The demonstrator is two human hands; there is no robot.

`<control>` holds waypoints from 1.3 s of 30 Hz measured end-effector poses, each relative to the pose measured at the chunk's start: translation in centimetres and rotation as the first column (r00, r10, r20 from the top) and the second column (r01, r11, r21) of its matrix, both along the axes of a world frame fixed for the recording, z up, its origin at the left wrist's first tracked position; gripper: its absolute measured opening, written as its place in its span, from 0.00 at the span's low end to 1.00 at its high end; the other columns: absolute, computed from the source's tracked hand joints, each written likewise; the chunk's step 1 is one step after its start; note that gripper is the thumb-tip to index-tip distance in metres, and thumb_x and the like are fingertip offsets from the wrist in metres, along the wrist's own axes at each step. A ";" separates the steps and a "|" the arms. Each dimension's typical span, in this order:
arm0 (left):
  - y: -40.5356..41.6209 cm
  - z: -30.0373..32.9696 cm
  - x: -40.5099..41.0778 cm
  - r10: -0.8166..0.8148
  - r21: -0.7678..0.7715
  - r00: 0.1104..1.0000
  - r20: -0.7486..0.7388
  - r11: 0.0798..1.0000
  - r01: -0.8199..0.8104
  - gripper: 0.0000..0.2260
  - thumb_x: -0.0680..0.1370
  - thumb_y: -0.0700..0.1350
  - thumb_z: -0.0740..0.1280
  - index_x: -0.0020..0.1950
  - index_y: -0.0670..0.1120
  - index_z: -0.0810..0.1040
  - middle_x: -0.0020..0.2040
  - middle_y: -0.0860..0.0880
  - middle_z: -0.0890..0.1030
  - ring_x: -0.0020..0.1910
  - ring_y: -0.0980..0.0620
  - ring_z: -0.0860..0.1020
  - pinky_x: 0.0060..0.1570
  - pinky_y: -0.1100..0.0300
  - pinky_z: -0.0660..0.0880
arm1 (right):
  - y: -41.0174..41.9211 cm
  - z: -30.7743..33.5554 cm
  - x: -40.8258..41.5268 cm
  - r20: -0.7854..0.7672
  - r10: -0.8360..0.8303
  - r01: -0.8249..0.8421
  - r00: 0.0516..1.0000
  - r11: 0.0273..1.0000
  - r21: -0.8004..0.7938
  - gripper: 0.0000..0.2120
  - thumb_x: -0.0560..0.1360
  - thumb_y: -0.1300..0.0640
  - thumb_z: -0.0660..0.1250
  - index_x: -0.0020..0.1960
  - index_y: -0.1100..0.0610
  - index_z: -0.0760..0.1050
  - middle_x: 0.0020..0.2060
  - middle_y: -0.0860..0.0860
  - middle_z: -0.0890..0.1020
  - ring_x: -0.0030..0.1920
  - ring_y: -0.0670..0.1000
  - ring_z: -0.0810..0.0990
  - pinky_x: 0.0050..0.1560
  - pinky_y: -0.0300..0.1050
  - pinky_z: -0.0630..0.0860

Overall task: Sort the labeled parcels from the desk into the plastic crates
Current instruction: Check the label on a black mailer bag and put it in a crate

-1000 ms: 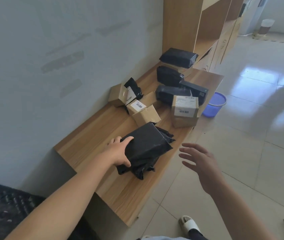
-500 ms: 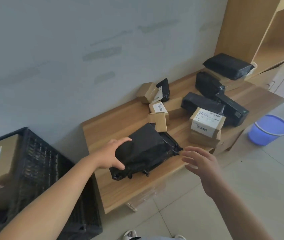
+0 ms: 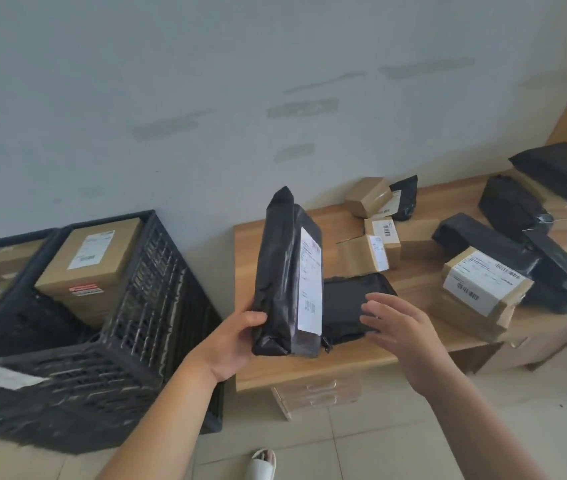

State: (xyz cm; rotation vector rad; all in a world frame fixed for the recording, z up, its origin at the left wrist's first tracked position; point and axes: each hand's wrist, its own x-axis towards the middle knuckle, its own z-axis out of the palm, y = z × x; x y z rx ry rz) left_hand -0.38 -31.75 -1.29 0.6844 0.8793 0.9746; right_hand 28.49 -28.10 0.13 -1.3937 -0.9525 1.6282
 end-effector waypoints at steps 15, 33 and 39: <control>-3.6 -0.6 4.2 0.089 0.267 0.935 0.343 0.945 -0.188 0.24 0.88 0.51 0.55 0.81 0.40 0.63 0.80 0.42 0.68 0.80 0.42 0.64 0.79 0.45 0.58 | -1.7 3.4 -0.2 -0.233 0.481 -0.437 0.846 0.873 0.217 0.41 0.62 0.33 0.79 0.69 0.54 0.79 0.67 0.54 0.82 0.66 0.58 0.81 0.64 0.57 0.74; -2.0 8.2 5.1 0.225 0.277 0.893 -0.390 0.953 -0.119 0.20 0.79 0.50 0.72 0.71 0.58 0.77 0.64 0.45 0.83 0.66 0.41 0.80 0.66 0.42 0.76 | -1.4 5.0 4.4 -0.301 0.195 -0.146 0.933 0.973 0.179 0.22 0.71 0.60 0.71 0.64 0.58 0.79 0.58 0.54 0.87 0.55 0.56 0.87 0.44 0.44 0.84; -3.6 10.3 8.2 0.191 0.407 0.808 -0.557 0.911 0.065 0.39 0.69 0.58 0.78 0.76 0.71 0.63 0.73 0.64 0.72 0.70 0.66 0.72 0.64 0.61 0.71 | -1.4 5.5 5.6 -0.280 0.192 -0.124 0.941 0.962 0.242 0.21 0.70 0.62 0.70 0.62 0.59 0.81 0.57 0.54 0.87 0.54 0.56 0.87 0.45 0.45 0.85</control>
